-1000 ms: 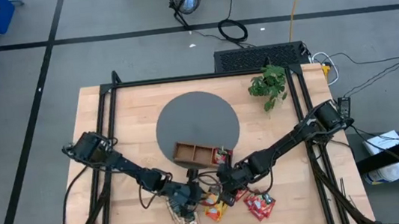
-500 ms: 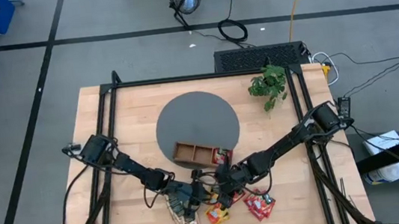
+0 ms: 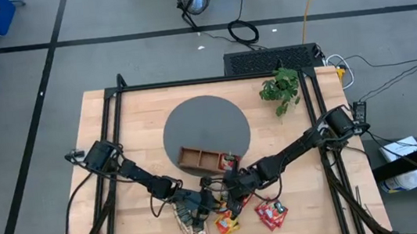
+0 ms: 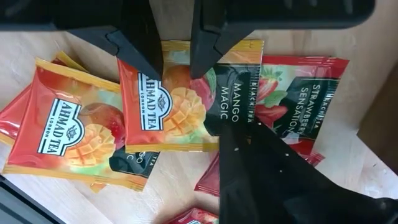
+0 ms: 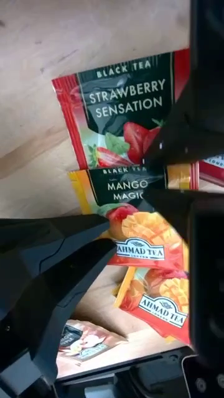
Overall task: Pick & Place Tea
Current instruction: Put the yellow tea bag into the middle section of the wooden organizer
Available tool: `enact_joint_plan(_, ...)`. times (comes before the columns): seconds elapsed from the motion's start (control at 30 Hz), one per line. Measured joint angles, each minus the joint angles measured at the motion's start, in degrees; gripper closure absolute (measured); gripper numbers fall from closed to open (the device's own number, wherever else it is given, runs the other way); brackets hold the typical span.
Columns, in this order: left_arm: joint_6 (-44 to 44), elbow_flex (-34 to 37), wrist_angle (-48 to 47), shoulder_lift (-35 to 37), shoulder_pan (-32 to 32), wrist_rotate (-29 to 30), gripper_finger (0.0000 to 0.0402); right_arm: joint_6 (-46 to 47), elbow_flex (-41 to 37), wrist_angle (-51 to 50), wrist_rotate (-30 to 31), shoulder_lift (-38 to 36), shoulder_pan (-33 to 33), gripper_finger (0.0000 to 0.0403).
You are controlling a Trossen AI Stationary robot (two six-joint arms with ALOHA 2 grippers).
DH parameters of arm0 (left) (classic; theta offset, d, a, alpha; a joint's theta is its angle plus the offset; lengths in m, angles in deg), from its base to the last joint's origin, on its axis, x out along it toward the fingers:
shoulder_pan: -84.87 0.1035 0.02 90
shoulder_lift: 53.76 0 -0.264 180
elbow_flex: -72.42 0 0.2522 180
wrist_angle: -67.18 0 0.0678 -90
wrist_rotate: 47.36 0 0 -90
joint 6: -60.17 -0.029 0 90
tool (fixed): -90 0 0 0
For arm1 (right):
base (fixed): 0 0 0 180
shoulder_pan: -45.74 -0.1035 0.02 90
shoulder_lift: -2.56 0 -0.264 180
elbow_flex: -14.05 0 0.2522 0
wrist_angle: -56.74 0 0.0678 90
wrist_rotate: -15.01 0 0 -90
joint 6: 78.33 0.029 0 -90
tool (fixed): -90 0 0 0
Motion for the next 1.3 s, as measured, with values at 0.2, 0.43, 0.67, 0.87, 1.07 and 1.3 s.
enact_joint_plan(0.2,-0.01,0.02,0.28,-0.04,0.02,0.02,0.0314,-1.7,0.0,0.16,-1.12,0.0,-0.1,0.0396)
enact_joint_plan(0.43,-5.34,0.28,-3.87,4.25,-1.13,0.93,0.0314,-5.72,0.52,0.04,-1.38,-1.65,-0.61,0.0402)
enact_joint_plan(0.67,-6.78,0.2,-12.54,12.64,-5.15,6.33,0.0314,-9.11,0.66,-0.31,0.25,-4.71,-1.22,0.0403)
enact_joint_plan(0.87,-5.9,0.19,-21.76,15.95,-8.43,10.21,0.0314,-13.42,0.66,-1.3,3.79,-9.04,-1.14,0.0403)
enact_joint_plan(1.07,-5.33,0.17,-23.58,16.37,-9.78,14.98,0.0314,-20.36,0.66,-4.81,9.5,-16.43,0.47,0.0403)
enact_joint_plan(1.3,-4.51,0.17,-26.05,16.39,-9.84,15.94,0.0314,-29.73,0.68,-9.29,11.98,-19.25,6.99,0.0403)
